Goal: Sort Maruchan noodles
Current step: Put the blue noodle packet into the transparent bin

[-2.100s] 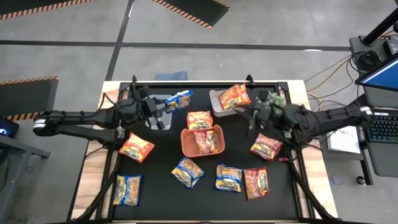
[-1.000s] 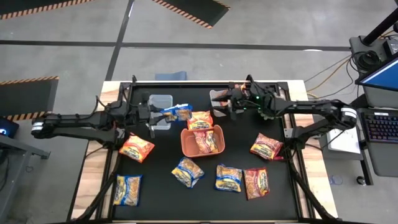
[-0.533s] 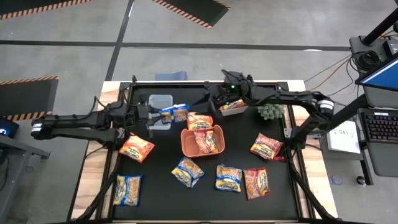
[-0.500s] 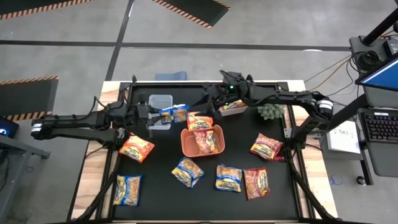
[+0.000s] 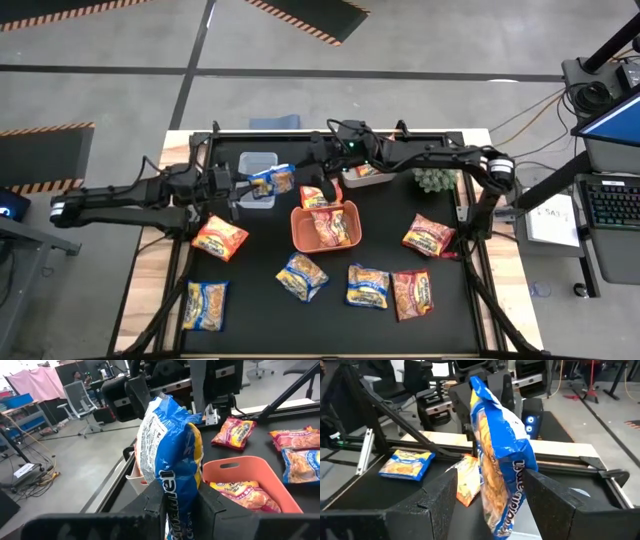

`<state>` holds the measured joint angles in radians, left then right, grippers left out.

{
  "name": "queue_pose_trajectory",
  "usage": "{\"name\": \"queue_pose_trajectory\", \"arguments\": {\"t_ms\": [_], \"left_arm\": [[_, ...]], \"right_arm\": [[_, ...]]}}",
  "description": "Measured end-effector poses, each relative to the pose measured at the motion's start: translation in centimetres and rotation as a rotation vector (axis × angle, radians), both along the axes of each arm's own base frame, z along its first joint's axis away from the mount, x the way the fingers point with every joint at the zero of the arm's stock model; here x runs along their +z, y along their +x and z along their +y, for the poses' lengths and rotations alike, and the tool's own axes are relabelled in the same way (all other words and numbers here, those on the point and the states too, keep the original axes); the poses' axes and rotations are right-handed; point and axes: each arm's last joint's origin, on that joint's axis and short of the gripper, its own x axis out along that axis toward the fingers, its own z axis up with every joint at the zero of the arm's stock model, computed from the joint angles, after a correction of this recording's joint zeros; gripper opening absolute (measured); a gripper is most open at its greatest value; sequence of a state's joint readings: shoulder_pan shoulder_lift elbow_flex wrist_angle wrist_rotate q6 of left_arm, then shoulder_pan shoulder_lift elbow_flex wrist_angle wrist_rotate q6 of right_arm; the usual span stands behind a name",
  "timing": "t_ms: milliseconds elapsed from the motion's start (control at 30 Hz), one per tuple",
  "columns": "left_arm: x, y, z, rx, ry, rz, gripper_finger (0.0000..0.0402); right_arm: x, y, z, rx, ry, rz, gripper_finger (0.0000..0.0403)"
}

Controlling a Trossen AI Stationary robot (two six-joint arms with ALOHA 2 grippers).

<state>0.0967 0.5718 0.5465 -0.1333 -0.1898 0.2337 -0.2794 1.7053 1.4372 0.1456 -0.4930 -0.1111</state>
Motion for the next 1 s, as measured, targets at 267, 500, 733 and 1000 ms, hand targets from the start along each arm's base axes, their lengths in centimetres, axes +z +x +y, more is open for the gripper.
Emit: {"name": "queue_pose_trajectory", "arguments": {"t_ms": [267,500,733,1000], "left_arm": [[0.1,-0.7,0.1,0.065,0.011,-0.004,0.0040],[0.1,-1.4,0.2,0.132,0.016,0.008,0.0039],[0.5,-1.7,0.0,0.072,0.048,-0.027,0.0039],[0.3,-0.9,0.0,0.008,0.076,-0.024,0.0039]], "right_arm": [[0.1,1.3,-0.7,-0.068,-0.054,0.000,0.0215],[0.8,0.7,-1.6,-0.166,-0.116,0.000,0.0215],[0.5,0.6,-2.3,-0.149,-0.123,-0.005,0.0215],[-1.5,2.3,-2.3,0.040,-0.110,-0.052,0.0215]]}}
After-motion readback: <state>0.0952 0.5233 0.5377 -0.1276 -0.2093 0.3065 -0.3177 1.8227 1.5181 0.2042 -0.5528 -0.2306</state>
